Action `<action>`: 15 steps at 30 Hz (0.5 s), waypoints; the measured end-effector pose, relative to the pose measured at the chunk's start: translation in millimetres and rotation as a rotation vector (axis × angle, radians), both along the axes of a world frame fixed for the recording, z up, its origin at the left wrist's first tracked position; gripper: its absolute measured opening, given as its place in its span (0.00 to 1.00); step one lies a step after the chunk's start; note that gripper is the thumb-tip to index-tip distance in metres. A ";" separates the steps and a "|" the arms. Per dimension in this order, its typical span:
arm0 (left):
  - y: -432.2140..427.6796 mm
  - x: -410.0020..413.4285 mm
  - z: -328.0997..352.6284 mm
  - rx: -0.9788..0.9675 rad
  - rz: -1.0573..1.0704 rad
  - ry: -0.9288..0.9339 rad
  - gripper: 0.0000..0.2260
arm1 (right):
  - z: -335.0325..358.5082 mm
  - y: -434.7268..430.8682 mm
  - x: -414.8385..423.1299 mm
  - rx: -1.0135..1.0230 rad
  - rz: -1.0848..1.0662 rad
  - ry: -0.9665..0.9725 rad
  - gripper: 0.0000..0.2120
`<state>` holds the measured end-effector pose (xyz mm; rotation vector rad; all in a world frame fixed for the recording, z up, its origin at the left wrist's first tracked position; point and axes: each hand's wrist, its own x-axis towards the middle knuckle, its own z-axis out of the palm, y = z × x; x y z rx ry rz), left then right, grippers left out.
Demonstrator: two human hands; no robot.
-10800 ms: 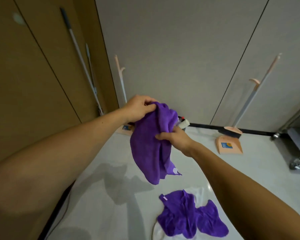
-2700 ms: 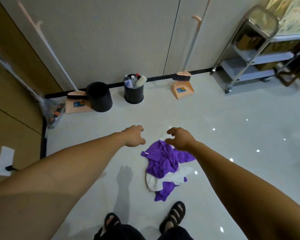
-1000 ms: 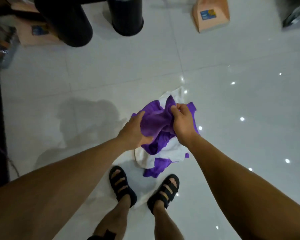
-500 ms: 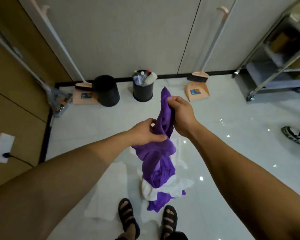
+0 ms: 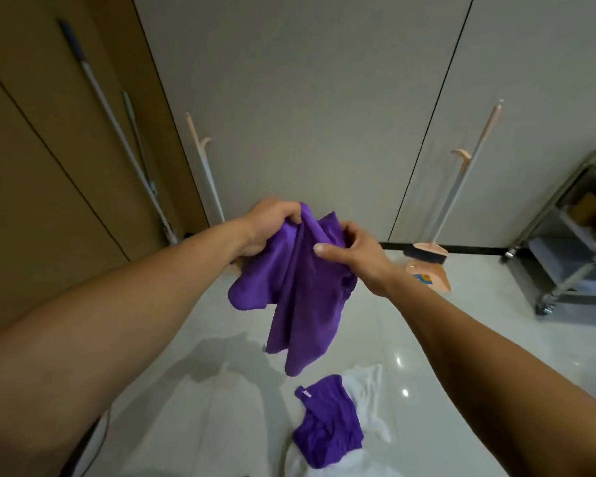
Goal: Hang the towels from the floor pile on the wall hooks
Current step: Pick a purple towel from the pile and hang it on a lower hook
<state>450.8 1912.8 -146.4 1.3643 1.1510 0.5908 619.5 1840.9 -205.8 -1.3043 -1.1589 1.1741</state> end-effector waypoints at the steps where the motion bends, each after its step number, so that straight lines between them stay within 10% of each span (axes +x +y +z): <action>1: -4.6 3.1 15.2 0.003 -0.001 -0.029 0.13 | 3.0 -1.8 -5.5 0.003 0.071 -0.084 0.21; 9: -8.5 -0.5 74.4 0.234 0.130 -0.231 0.01 | 35.1 3.0 -37.7 -0.078 0.103 -0.351 0.04; 15: -4.4 -70.3 20.4 -0.119 -0.208 -0.005 0.37 | 101.5 22.4 -47.1 -0.047 -0.154 0.128 0.10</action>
